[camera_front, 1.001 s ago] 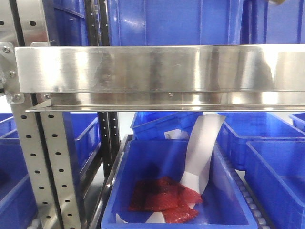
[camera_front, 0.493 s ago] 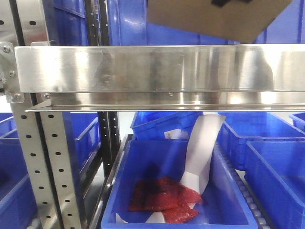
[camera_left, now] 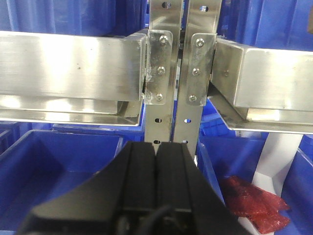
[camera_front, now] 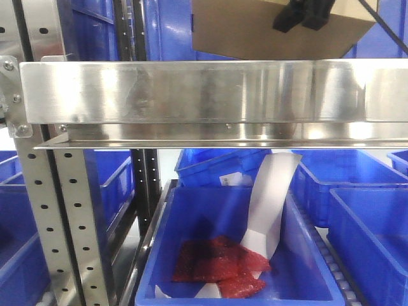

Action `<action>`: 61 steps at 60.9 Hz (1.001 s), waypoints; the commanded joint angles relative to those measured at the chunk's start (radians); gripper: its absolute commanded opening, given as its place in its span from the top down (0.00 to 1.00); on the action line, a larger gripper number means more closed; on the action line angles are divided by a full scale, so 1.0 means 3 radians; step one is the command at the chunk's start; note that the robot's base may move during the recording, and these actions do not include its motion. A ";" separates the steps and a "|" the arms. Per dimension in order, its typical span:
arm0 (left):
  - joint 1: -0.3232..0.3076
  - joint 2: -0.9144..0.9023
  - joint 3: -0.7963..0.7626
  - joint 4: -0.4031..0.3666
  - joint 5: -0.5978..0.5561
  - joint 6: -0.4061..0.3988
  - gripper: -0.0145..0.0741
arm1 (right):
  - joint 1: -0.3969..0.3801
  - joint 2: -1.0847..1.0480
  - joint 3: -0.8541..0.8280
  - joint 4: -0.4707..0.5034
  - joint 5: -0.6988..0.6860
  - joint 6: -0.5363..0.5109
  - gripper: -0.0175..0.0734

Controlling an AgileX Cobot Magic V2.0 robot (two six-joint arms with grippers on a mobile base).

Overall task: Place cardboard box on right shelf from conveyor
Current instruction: 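Lower the box onto the upper shelf and open the right gripper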

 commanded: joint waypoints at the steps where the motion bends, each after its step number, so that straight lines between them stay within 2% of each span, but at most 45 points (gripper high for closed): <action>1: -0.0003 -0.0018 0.0020 -0.0027 -0.0281 0.0001 0.97 | 0.0004 -0.0153 -0.0137 -0.0038 -0.0360 -0.0023 0.74; 6: -0.0003 -0.0018 0.0020 -0.0027 -0.0281 0.0001 0.97 | 0.0004 -0.0153 -0.0137 -0.0038 -0.0360 -0.0023 0.68; 10: -0.0003 -0.0018 0.0020 -0.0027 -0.0281 0.0001 0.97 | 0.0004 -0.0153 -0.0137 -0.0038 -0.0360 -0.0023 0.59; 16: -0.0003 -0.0018 0.0020 -0.0027 -0.0281 0.0001 0.97 | 0.0004 -0.0153 -0.0133 -0.0038 -0.0361 -0.0023 0.35; 21: -0.0003 -0.0018 0.0020 -0.0027 -0.0281 0.0001 0.97 | 0.0004 -0.0153 -0.0133 -0.0038 -0.0351 -0.0023 0.21; 27: -0.0003 -0.0018 0.0020 -0.0027 -0.0281 0.0001 0.97 | 0.0004 -0.0153 -0.0133 -0.0038 -0.0355 -0.0023 0.14; 47: -0.0003 -0.0018 0.0020 -0.0027 -0.0281 0.0001 0.97 | 0.0004 -0.0196 -0.0131 -0.0035 -0.0255 -0.0023 0.13; 61: -0.0003 -0.0018 0.0020 -0.0027 -0.0281 0.0001 0.97 | 0.0004 -0.0460 -0.0127 0.0154 0.0192 -0.0023 0.13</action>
